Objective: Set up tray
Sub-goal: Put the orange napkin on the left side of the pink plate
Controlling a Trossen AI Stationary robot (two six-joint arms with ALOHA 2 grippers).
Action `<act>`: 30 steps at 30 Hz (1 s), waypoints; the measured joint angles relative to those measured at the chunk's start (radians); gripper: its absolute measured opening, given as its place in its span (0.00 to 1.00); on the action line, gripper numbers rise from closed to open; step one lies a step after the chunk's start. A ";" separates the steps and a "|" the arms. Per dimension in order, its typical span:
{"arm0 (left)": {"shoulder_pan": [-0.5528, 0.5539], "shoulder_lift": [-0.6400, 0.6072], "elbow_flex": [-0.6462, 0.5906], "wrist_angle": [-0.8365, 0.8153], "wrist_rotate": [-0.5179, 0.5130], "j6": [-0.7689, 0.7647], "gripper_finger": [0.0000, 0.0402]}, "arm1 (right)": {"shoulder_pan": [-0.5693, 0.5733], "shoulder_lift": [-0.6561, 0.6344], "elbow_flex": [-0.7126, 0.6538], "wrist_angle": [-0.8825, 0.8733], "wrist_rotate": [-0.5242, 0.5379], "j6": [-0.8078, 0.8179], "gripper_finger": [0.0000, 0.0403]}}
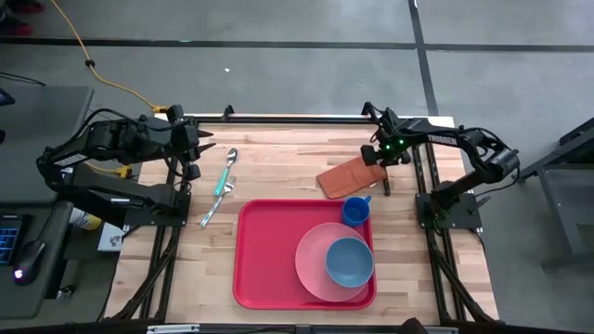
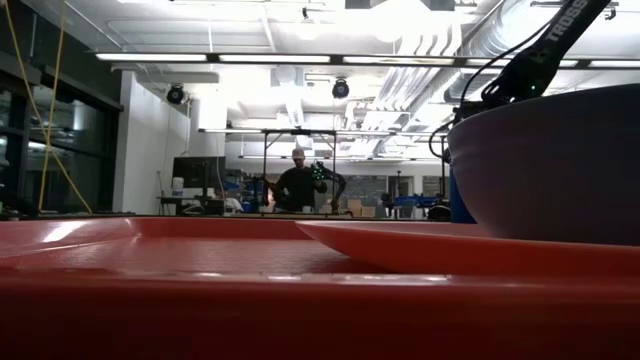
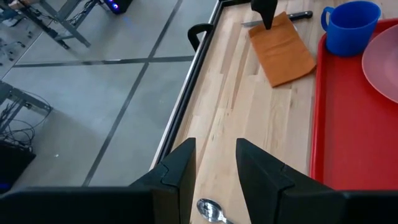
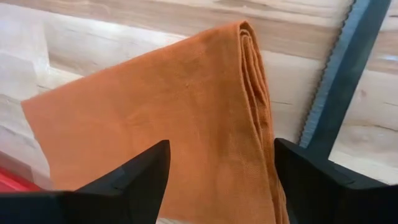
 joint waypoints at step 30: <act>0.000 0.000 0.000 -0.003 0.001 0.016 0.36 | 0.074 0.092 0.000 0.018 0.035 0.090 0.32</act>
